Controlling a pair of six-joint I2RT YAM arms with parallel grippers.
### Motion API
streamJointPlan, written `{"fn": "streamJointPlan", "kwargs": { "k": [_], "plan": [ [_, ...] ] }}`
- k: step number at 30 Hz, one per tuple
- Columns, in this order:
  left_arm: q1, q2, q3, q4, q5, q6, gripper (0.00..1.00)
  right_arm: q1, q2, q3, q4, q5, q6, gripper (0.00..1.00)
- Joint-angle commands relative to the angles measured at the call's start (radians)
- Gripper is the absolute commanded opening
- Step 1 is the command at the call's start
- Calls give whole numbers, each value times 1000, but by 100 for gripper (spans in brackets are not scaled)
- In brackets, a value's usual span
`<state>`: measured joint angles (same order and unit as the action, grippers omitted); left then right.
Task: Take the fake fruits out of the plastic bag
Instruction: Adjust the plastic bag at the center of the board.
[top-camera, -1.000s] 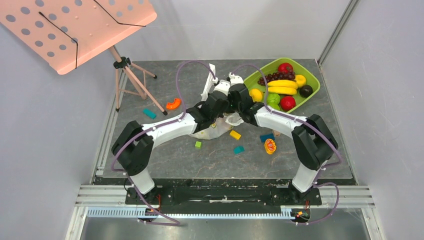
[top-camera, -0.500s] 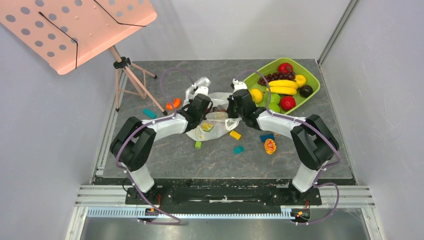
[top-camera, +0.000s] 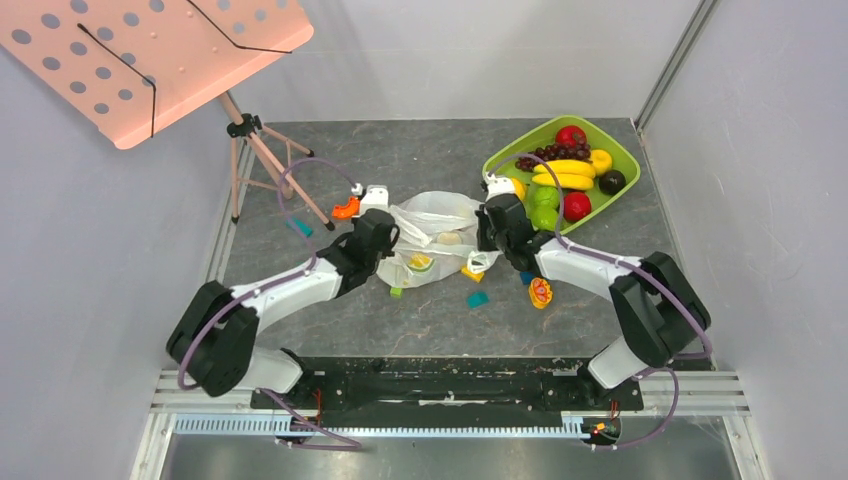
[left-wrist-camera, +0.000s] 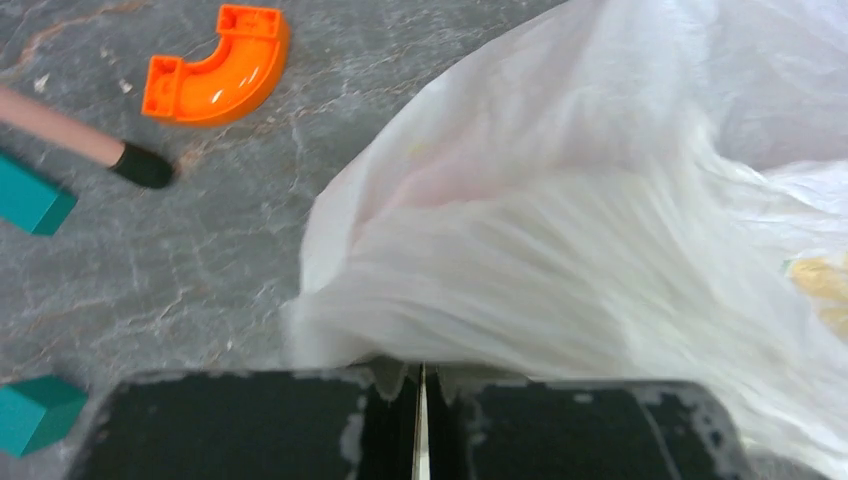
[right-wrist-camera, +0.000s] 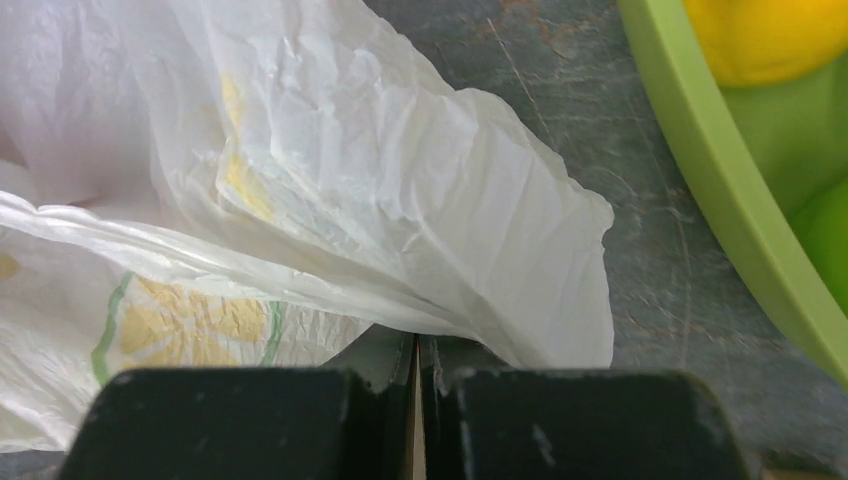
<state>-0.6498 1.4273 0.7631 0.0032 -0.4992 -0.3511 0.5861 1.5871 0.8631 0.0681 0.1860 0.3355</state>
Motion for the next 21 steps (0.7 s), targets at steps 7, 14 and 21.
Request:
{"fn": "streamJointPlan", "kwargs": {
  "k": [7,14,21],
  "plan": [
    [7,-183,-135,-6,8,-72,2,-8,-224,-186,124,-205,-152,2],
    [-28,-327,-91,13,215,-52,2,16,-236,-117,153,-354,-146,4],
    [-33,-423,-47,-47,344,-47,2,20,-158,-35,155,-332,-95,4]
  ]
}}
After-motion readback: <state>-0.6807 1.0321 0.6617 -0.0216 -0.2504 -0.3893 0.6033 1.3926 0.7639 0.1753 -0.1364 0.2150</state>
